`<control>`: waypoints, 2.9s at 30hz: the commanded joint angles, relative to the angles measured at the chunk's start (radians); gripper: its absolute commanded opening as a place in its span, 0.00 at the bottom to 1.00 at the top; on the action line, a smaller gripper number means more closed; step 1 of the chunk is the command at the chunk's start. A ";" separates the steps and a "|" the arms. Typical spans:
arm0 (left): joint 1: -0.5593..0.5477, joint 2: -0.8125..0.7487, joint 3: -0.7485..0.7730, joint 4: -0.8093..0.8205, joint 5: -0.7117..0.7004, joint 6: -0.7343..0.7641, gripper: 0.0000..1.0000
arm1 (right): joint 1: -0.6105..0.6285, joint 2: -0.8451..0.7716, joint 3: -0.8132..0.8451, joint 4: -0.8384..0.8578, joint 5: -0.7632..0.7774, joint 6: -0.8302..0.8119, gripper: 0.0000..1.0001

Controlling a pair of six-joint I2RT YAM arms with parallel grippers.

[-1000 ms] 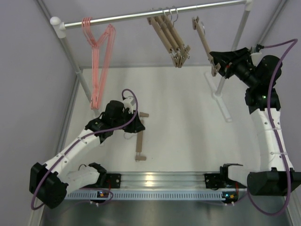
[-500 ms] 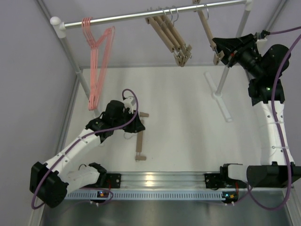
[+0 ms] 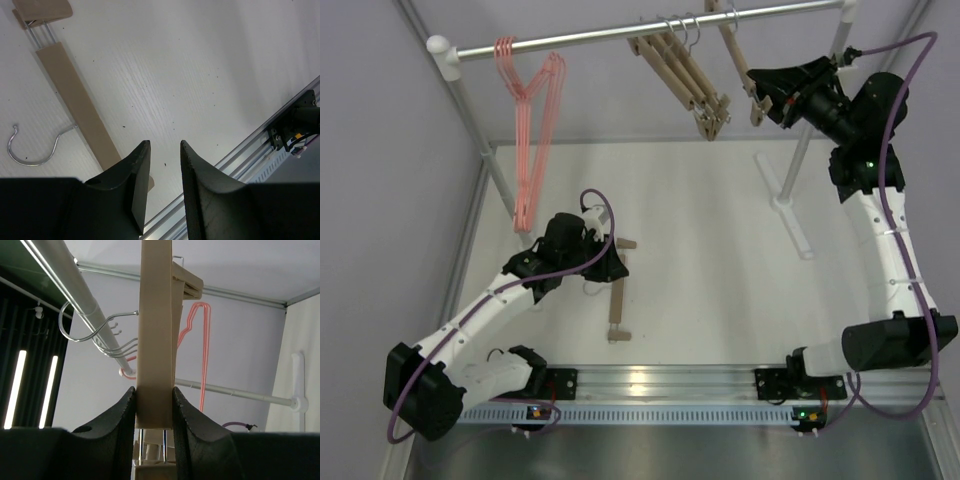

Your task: Organize the hangers

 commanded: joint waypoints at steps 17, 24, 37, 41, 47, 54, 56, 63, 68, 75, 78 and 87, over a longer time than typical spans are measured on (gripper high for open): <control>0.008 -0.023 0.014 0.011 -0.010 0.019 0.35 | 0.131 0.080 0.098 0.069 0.019 -0.057 0.00; 0.009 -0.028 0.013 0.009 -0.009 0.017 0.35 | 0.129 0.061 0.075 0.069 0.031 -0.060 0.08; 0.011 -0.031 0.010 0.011 -0.004 0.017 0.35 | 0.127 0.024 0.051 0.075 0.042 -0.072 0.44; 0.009 -0.034 0.008 0.009 -0.003 0.014 0.35 | 0.127 0.011 0.043 0.073 0.043 -0.075 0.47; 0.011 -0.033 0.002 0.009 -0.001 0.009 0.36 | 0.118 -0.037 0.002 0.069 0.055 -0.094 0.50; 0.011 -0.026 -0.021 0.011 -0.027 -0.017 0.36 | 0.094 -0.163 -0.182 -0.012 0.107 -0.175 0.51; 0.011 -0.022 -0.030 0.009 -0.038 -0.035 0.36 | 0.085 -0.224 -0.247 -0.017 0.123 -0.195 0.51; 0.009 0.023 -0.113 0.028 -0.147 -0.104 0.36 | 0.042 -0.403 -0.521 -0.100 0.157 -0.293 0.52; 0.009 0.040 -0.205 0.069 -0.208 -0.150 0.36 | 0.042 -0.525 -0.632 -0.190 0.181 -0.390 0.52; -0.003 0.050 -0.288 0.129 -0.236 -0.199 0.44 | 0.040 -0.638 -0.731 -0.318 0.209 -0.511 0.53; -0.053 0.102 -0.289 0.160 -0.279 -0.230 0.45 | 0.040 -0.670 -0.761 -0.345 0.220 -0.543 0.53; -0.279 0.361 -0.181 0.341 -0.409 -0.405 0.42 | 0.040 -0.727 -0.819 -0.459 0.243 -0.666 0.54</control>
